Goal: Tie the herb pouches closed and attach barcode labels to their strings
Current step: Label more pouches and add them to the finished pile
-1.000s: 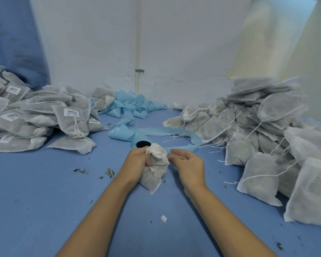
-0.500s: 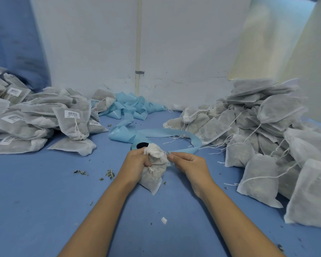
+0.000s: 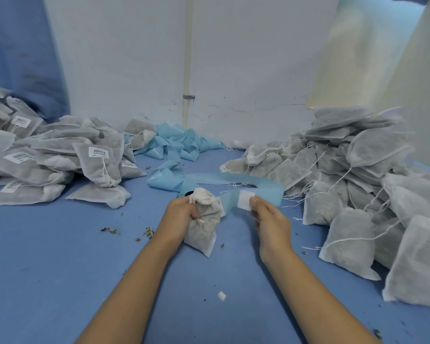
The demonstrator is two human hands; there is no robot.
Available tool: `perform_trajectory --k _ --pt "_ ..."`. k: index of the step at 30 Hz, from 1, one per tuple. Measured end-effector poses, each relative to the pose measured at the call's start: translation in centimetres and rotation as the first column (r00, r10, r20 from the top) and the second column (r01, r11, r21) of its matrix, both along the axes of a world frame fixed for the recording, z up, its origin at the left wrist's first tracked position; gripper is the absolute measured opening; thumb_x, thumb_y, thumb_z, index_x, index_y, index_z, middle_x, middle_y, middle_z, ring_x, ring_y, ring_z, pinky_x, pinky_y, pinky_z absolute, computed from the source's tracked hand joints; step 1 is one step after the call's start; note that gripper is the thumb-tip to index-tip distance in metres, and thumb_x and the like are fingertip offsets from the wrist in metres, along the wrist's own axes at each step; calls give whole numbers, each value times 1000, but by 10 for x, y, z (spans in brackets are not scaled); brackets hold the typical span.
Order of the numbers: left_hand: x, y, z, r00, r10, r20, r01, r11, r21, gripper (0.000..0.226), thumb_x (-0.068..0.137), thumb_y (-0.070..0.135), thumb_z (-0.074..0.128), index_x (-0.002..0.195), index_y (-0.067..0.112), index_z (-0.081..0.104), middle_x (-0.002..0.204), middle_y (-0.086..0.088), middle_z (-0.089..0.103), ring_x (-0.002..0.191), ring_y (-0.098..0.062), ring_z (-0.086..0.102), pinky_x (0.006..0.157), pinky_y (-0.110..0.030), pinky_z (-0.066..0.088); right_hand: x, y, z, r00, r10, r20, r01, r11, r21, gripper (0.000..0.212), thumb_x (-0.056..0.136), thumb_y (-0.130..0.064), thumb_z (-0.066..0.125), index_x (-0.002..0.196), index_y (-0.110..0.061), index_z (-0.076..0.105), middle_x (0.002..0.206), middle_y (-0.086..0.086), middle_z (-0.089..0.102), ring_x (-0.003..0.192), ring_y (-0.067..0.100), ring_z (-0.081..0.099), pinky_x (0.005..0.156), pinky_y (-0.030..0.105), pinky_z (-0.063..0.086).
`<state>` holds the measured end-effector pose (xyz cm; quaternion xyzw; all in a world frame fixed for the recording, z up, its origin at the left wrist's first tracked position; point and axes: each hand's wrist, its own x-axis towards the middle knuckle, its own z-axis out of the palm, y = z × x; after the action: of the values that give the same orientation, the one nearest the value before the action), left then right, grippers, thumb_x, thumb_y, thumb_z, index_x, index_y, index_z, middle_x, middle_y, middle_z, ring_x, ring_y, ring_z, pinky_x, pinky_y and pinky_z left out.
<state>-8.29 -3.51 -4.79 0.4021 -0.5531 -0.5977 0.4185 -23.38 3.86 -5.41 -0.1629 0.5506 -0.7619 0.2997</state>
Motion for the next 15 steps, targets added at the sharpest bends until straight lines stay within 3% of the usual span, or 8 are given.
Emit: perform_trajectory --k 2,4,6,9,12,15 --pt "-3 1 2 1000 -14 24 14 1000 17 19 67 -6 48 60 11 49 73 -8 49 76 -23 46 68 -32 33 -3 1 1 992 -113 -58 112 994 -21 6 86 -17 70 89 -21 71 71 -11 64 60 1 55 54 6 43" --pt "-8 2 5 999 -35 17 34 999 24 20 74 -10 46 69 9 53 77 -9 53 75 -22 50 70 -31 37 -1 2 3 976 -153 -157 143 987 -71 7 86 -15 70 91 -20 72 71 -13 66 57 -1 57 56 7 44" --pt "-11 4 7 996 -59 -64 61 998 29 28 81 -10 46 77 13 61 77 -3 63 71 -19 58 65 -27 44 7 3 7 950 -139 -280 112 988 -109 8 86 -14 69 91 -19 74 73 -16 70 62 -4 61 62 8 46" --pt "-13 5 11 970 -93 -226 103 994 33 35 86 -8 49 95 20 66 92 0 72 84 -18 68 73 -30 53 20 5 12 896 -107 -431 41 986 -160 11 86 -11 68 90 -19 75 81 -20 73 75 -8 64 69 6 45" --pt "-14 4 11 962 -70 -264 77 997 14 34 88 -7 50 100 20 65 100 -3 72 93 -21 68 83 -34 53 30 8 11 779 -127 -614 6 981 -196 13 84 -10 71 93 -19 75 92 -15 73 84 -5 64 76 8 45" --pt "-13 4 9 958 -68 -278 76 997 17 32 88 -7 51 104 18 64 103 -7 72 94 -23 68 83 -35 52 34 10 7 574 -164 -802 -22 976 -216 15 84 -10 71 96 -17 75 97 -11 71 94 -1 61 86 10 43"
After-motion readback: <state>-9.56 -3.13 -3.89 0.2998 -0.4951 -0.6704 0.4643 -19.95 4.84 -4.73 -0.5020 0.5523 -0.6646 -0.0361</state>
